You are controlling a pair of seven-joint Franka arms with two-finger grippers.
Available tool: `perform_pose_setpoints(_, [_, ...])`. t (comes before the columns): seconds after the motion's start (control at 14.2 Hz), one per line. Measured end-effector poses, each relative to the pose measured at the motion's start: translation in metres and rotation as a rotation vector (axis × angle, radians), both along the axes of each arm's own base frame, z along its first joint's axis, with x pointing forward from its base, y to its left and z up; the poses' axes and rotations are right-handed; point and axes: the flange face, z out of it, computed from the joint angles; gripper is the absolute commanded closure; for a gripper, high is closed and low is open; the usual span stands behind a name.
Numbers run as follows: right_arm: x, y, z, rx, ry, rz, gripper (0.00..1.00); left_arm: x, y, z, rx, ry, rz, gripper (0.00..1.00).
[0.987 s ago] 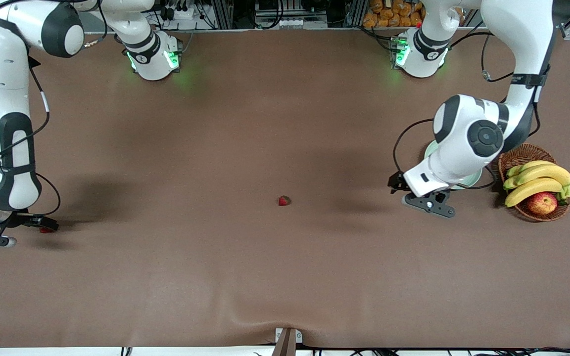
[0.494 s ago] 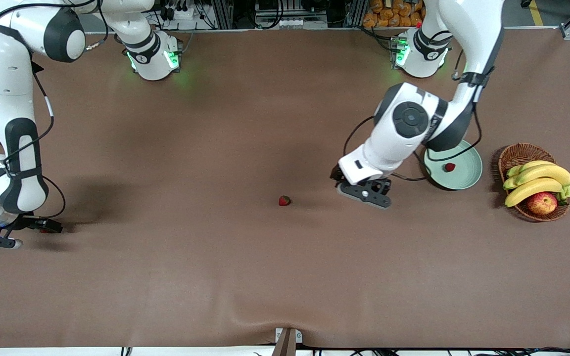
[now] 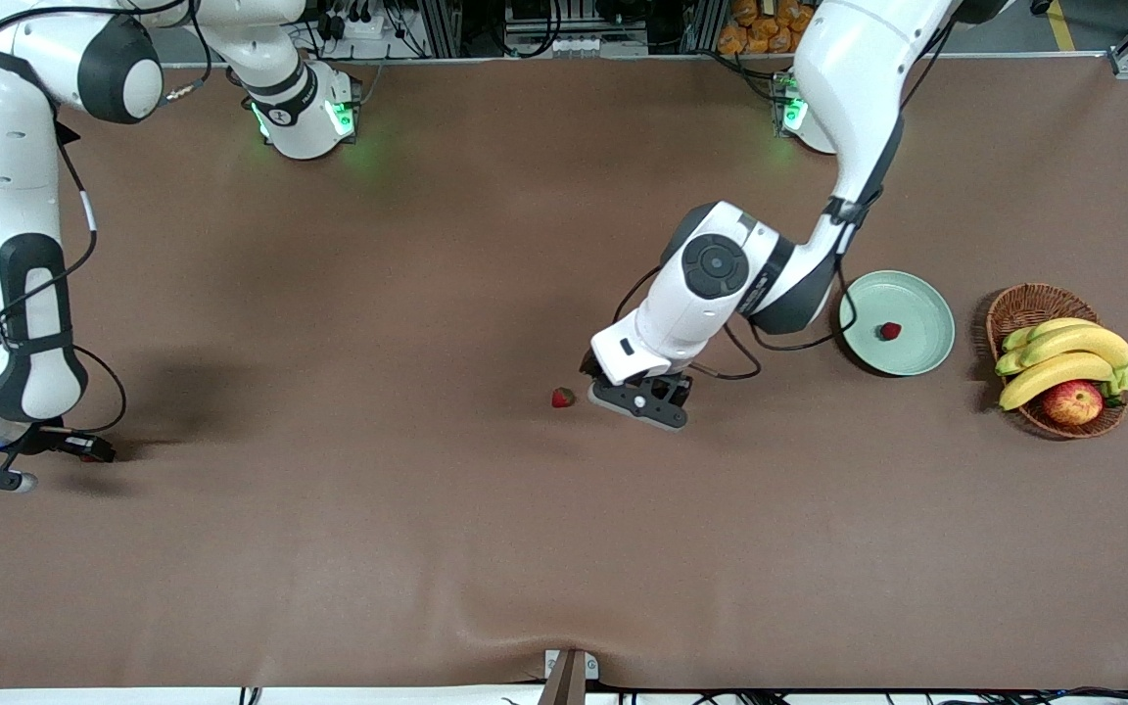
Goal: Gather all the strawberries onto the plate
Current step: 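Grasp the mid-table strawberry with the left gripper while the right gripper grasps the last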
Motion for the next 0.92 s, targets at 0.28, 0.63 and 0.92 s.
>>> perform_pose_setpoints(0.28, [0.001,0.001,0.000,0.005,-0.001,0.002,0.97,-0.006,-0.024,-0.038,-0.067,-0.077,-0.004,0.00])
perform_pose_setpoints(0.63, [0.016,0.028,0.022,0.079,0.029,0.049,0.97,-0.033,-0.060,-0.074,-0.114,-0.112,-0.028,0.04])
perform_pose_setpoints(0.92, [0.029,0.064,0.065,0.129,0.029,0.108,0.95,-0.059,-0.085,-0.089,-0.120,-0.082,-0.011,0.14])
